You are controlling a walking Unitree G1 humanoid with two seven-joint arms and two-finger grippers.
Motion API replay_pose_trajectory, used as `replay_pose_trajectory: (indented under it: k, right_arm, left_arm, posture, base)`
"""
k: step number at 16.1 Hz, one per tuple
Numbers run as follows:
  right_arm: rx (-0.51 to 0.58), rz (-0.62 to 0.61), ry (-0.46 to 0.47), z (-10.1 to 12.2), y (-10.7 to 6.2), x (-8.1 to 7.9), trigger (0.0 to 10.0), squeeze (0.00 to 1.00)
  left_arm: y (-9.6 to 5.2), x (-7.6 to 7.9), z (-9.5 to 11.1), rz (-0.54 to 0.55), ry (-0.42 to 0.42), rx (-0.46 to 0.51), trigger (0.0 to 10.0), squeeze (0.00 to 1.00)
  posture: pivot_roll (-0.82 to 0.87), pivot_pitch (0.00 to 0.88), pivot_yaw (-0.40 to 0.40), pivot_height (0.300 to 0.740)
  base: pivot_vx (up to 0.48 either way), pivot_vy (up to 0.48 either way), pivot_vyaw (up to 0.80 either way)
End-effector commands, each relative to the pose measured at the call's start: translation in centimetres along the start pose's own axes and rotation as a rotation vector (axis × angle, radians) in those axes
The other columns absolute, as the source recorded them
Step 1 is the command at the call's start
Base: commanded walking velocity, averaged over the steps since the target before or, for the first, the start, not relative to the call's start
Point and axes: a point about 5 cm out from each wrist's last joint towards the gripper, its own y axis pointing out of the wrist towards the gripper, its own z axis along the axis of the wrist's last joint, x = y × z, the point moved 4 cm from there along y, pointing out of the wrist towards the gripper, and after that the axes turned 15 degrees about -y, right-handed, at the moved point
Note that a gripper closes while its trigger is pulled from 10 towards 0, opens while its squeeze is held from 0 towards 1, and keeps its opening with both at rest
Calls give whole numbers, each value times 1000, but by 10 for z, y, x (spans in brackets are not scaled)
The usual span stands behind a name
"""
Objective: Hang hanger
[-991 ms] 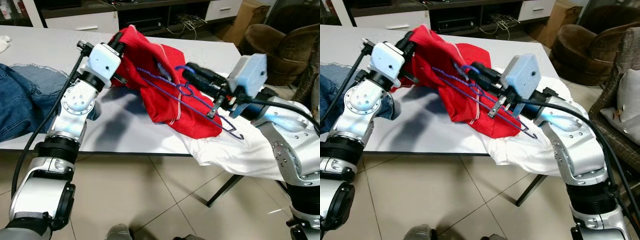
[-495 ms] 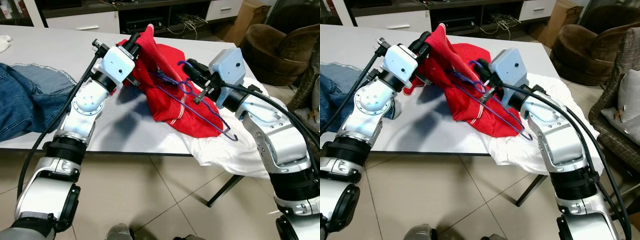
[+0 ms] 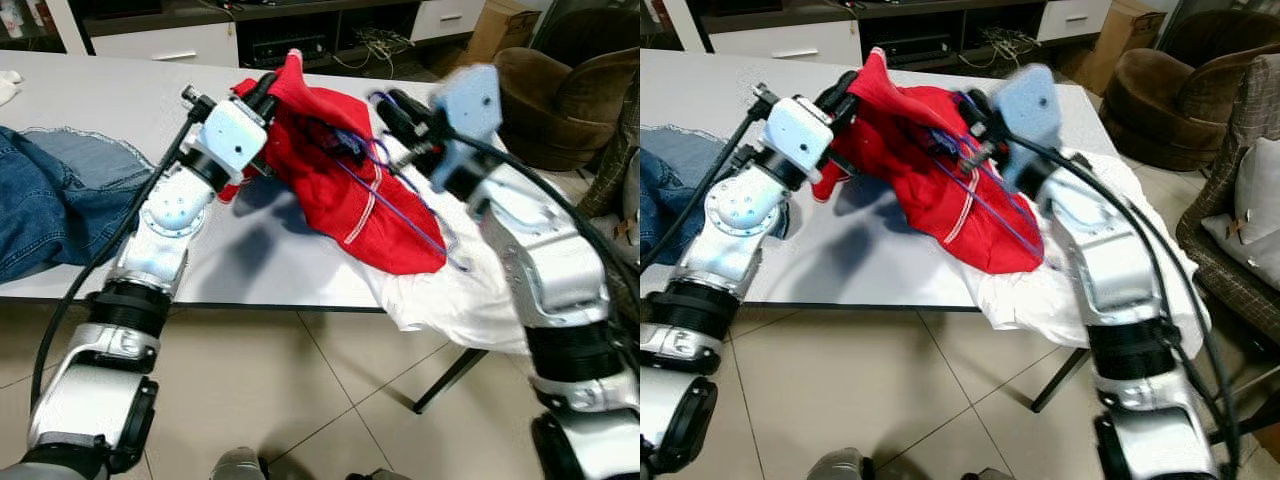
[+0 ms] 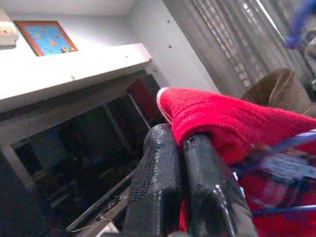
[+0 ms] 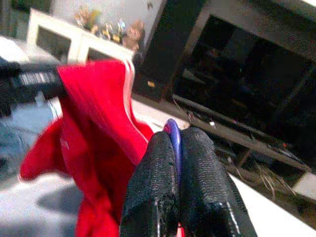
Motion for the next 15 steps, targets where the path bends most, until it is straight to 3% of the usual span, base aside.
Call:
replay_pose_trajectory:
  k: [1,3,5,8,10,15]
  right_arm:
    - [47,-4,2,11,4,1,10000,0]
    - [97,82,11,19,9,-20,10000,0]
    - [98,50,46,18,14,-21,10000,0]
    - [95,-29,78,18,22,-14,10000,0]
    - [96,-130,112,18,25,0,10000,0]
    - [87,-198,121,14,23,16,10000,0]
  left_arm:
    - [4,4,8,-19,0,24,0,0]
    - [5,7,7,-24,-3,23,0,0]
    - [5,8,9,-31,-6,29,0,0]
    - [5,11,10,-37,-12,35,0,0]
    - [5,15,11,-42,-20,39,0,0]
    - [3,11,5,2,-45,8,0,0]
  posture:
    - [120,6,-47,740]
    - [124,6,-50,740]
    - [126,6,-51,740]
    - [127,4,-53,740]
    - [130,4,-57,740]
    - [131,1,-59,740]
  base:
    - [0,0,0]
    - [0,0,0]
    - [0,0,0]
    - [0,0,0]
    - [0,0,0]
    - [0,0,0]
